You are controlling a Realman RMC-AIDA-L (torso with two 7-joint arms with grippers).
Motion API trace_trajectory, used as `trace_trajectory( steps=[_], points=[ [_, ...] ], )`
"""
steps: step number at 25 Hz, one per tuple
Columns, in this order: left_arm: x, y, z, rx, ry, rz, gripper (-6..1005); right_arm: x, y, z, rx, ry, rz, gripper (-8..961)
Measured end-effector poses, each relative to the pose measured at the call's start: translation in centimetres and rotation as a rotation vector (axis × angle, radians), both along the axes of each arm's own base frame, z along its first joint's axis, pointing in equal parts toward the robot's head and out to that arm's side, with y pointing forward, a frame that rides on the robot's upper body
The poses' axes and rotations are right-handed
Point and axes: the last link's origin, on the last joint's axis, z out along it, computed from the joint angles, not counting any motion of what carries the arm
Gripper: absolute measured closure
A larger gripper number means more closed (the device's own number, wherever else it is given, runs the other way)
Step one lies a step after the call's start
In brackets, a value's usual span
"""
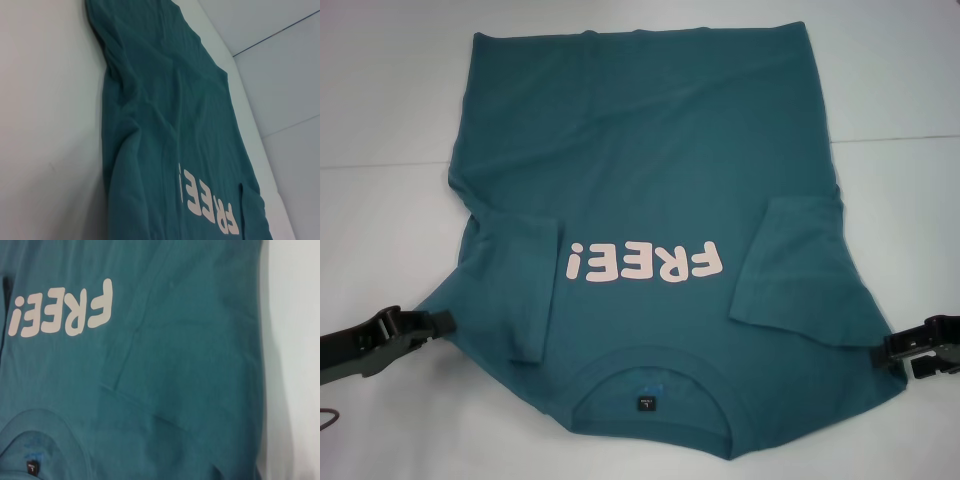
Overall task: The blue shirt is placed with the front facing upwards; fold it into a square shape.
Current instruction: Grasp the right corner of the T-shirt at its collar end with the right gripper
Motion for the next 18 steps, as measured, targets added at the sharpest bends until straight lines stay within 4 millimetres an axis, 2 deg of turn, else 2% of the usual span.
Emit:
trace_trajectory(
  steps=[18],
  points=[
    [-0.06, -0.04, -0.02, 0.001, -0.001, 0.003, 984, -0.54, 0.12, -0.82, -0.029, -0.005, 0.016, 137]
  ],
)
